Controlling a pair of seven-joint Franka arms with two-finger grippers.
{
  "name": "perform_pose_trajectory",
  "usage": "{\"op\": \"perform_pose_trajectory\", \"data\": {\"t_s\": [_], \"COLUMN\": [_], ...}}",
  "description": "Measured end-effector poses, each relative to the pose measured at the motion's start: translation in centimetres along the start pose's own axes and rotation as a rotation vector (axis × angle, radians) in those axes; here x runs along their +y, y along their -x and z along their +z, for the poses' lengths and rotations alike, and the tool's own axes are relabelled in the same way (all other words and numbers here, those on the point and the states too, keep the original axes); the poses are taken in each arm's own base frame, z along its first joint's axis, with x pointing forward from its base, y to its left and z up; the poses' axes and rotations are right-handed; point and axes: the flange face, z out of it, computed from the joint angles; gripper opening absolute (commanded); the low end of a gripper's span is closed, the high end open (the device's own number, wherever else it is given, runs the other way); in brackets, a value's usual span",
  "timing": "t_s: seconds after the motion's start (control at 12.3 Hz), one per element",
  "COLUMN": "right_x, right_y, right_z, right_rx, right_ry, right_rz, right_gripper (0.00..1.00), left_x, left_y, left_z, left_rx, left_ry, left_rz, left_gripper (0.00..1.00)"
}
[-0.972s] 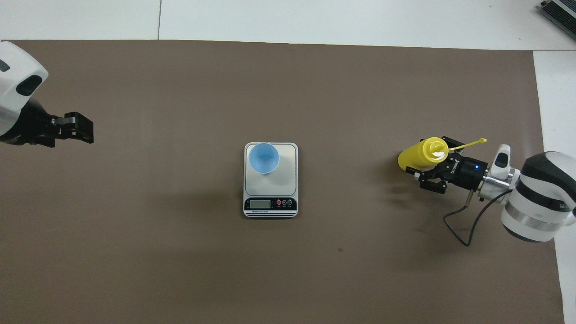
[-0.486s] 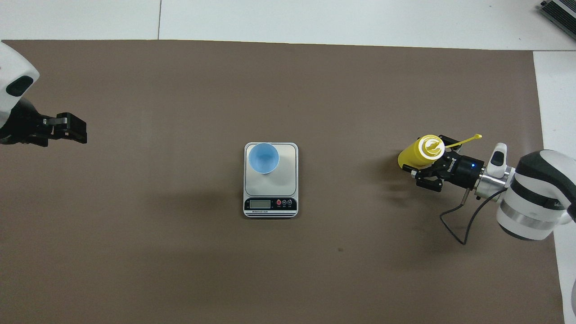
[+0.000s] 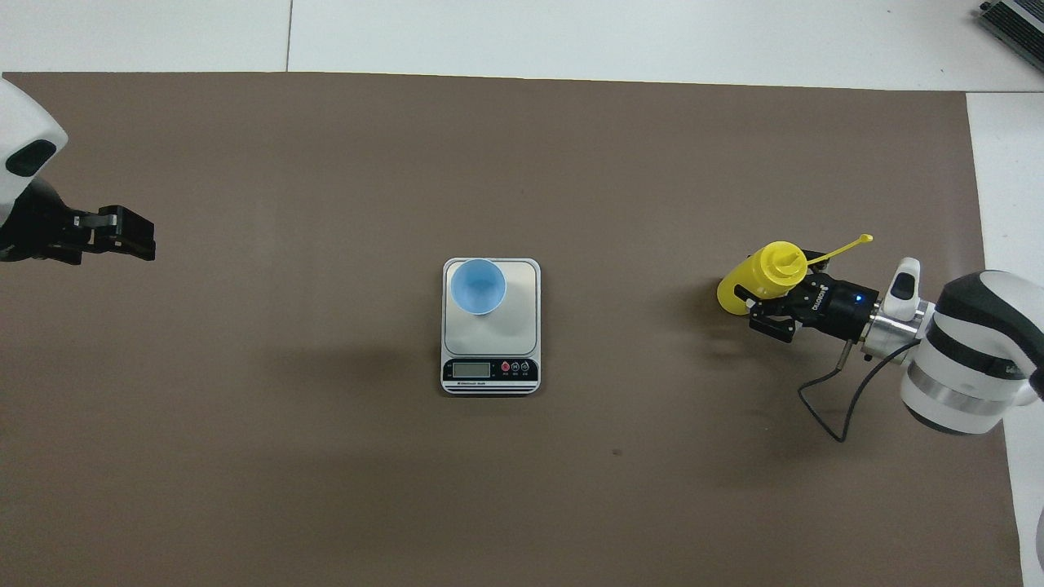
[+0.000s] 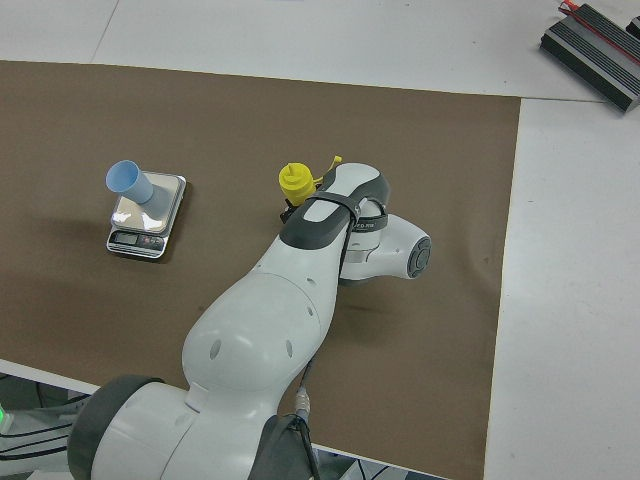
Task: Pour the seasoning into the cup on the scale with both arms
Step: 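Lift the yellow bottle with the right gripper toward the cup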
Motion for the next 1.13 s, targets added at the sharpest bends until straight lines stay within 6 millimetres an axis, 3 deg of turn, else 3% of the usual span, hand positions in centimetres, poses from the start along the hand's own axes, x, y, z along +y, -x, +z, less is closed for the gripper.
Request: {"op": "perform_pose_trajectory", "data": {"t_s": [0.32,1.13], "right_x": [0.4,-2.6], "right_y": [-1.4,-10.8], "right_z": [-0.1,0.1], "right_rx": [-0.009,-0.207], "right_ry": [0.028,0.053], "right_rz": [0.007,0.025], "right_gripper": [0.18,0.18], "left_x": [0.0,0.6], "left_y": [0.0,0.1], "left_z": [0.0,-0.1], "left_rx": [0.000,0.002], "left_ry": [0.000,0.000], "left_rz": [0.000,0.011], "left_gripper": [1.00,1.00]}}
